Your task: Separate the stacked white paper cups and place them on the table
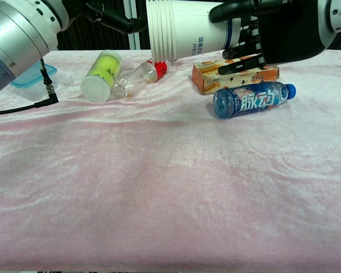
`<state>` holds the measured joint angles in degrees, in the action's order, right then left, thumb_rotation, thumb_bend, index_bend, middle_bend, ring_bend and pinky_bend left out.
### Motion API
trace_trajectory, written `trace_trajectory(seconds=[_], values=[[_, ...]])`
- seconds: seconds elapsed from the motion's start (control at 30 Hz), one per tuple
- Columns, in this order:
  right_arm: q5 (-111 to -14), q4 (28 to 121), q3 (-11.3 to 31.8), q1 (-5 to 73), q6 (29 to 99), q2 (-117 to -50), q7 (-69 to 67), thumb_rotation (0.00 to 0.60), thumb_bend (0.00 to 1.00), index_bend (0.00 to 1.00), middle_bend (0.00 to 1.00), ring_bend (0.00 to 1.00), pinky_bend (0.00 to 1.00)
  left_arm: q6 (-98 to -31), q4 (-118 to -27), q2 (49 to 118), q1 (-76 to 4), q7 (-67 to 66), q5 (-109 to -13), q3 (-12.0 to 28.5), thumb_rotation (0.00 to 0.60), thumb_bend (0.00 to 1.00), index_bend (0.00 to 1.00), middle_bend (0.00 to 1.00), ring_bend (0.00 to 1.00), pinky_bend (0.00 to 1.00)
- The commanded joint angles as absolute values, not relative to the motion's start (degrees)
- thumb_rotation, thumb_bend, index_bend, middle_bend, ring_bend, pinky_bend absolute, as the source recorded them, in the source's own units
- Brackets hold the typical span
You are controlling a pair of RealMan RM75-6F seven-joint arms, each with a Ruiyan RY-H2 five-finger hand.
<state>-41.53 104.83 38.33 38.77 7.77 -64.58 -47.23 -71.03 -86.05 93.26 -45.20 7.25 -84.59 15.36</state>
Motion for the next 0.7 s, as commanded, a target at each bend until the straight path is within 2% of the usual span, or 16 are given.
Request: trace_trajectory(seconds=[0.03,0.7], values=[[-41.35,104.84,38.17,38.94,7.92,-64.65,-47.12,0.6,0.45,0.76,0.6,0.62,0.45,-70.96,-86.06,93.14,-45.15,7.21,-84.53,15.28,0.6,0.49,0.59,0.11,0.0,0.0],[-39.95,105.11,37.27,40.21,9.14,-64.78,-46.51,0.6,0.47,0.76,0.6,0.62,0.45,-71.15,-85.93,93.72,-45.6,7.47,-84.87,15.37,0.6,0.49,0.59,0.11,0.0,0.0]])
